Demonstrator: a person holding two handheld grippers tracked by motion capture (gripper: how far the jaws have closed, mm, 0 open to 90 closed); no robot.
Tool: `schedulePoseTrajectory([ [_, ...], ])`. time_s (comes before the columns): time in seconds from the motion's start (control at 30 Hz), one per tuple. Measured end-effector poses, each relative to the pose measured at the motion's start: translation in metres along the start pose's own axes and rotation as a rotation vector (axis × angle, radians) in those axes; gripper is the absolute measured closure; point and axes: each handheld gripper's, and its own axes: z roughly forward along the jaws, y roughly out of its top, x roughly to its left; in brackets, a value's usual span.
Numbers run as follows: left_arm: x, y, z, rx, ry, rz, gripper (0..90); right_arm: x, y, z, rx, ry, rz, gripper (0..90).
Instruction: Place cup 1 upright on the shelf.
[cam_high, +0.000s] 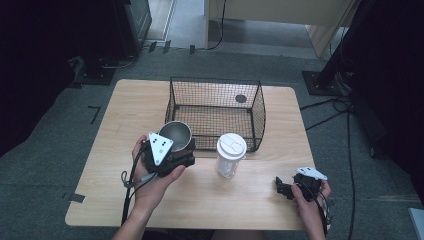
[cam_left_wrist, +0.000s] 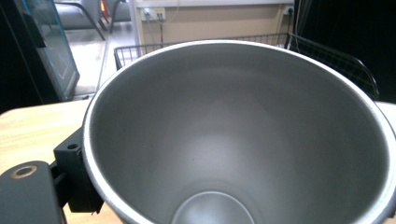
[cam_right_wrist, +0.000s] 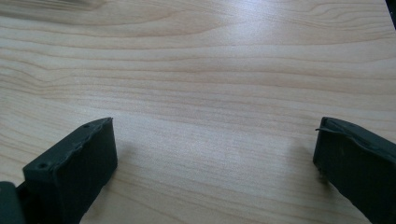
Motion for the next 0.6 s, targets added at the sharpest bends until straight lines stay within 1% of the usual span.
schedulePoseTrajectory([
  [0.17, 0.0, 0.007, 0.006, -0.007, 0.002, 0.004, 8.1, 0.0, 0.0, 0.0, 0.0, 0.0, 0.0, 0.0],
  [0.3, -0.002, 0.01, 0.011, -0.009, 0.004, 0.007, 8.1, 0.0, 0.0, 0.0, 0.0, 0.0, 0.0, 0.0],
  [0.4, -0.004, 0.01, 0.015, -0.01, 0.018, 0.035, 8.1, 0.0, 0.0, 0.0, 0.0, 0.001, 0.001, 0.0],
  [0.5, -0.005, 0.011, 0.019, -0.007, 0.008, 0.018, 8.0, 0.0, 0.0, 0.0, 0.0, 0.001, 0.001, 0.0],
  [0.6, -0.004, 0.012, 0.023, -0.001, 0.011, 0.016, 8.1, 0.0, 0.0, 0.0, 0.0, 0.001, 0.002, 0.0],
])
